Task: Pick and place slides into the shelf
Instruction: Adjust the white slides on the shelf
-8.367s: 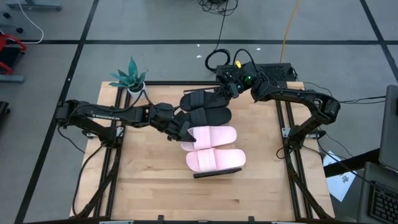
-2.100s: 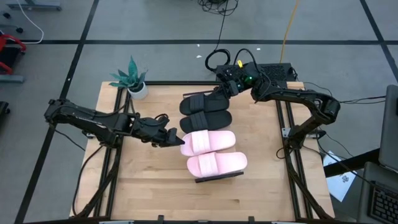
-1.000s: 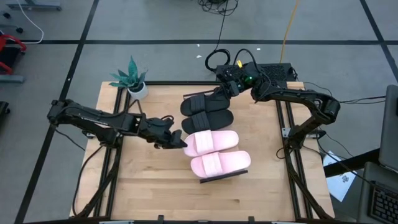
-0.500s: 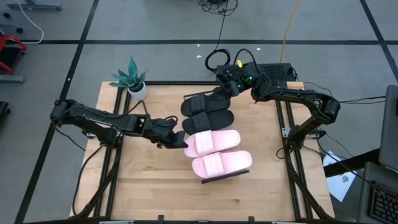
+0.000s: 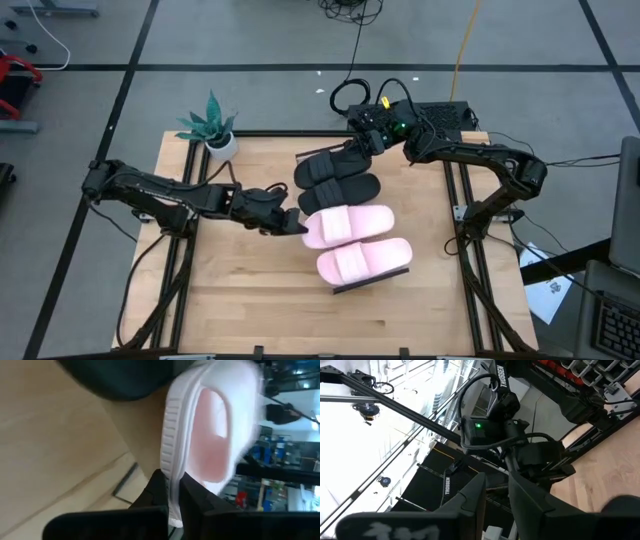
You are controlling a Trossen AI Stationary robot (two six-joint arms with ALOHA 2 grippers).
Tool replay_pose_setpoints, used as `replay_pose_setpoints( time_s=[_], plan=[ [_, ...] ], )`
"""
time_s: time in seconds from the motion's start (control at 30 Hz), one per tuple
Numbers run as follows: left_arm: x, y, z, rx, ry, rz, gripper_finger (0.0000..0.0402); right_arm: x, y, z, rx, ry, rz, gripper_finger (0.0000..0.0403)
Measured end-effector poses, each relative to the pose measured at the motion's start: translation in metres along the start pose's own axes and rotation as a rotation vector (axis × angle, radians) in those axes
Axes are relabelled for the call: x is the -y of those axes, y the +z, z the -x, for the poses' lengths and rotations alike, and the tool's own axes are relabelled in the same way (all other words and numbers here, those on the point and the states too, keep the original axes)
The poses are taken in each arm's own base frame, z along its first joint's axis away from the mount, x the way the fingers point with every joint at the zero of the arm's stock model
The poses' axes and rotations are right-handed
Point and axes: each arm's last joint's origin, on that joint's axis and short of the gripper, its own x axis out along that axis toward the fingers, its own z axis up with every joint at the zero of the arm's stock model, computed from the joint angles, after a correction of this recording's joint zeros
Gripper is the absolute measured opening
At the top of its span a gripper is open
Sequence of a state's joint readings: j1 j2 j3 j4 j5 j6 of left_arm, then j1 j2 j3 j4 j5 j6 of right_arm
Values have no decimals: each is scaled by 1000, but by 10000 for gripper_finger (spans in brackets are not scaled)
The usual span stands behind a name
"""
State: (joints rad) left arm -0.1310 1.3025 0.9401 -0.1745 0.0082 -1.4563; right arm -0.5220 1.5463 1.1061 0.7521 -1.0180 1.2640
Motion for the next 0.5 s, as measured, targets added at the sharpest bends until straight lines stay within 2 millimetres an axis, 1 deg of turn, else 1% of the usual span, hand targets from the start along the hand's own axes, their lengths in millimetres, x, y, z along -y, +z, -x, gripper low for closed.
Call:
replay_pose_setpoints(
  time_s=[0.17, 0.5],
  plan=[
    [-6, -1, -5, -18, 52, 21, 6, 0, 0, 0, 2, -1, 0, 73],
    [-6, -2, -7, -69, 48, 45, 4, 0, 1, 0, 24, -8, 3, 73]
  ],
)
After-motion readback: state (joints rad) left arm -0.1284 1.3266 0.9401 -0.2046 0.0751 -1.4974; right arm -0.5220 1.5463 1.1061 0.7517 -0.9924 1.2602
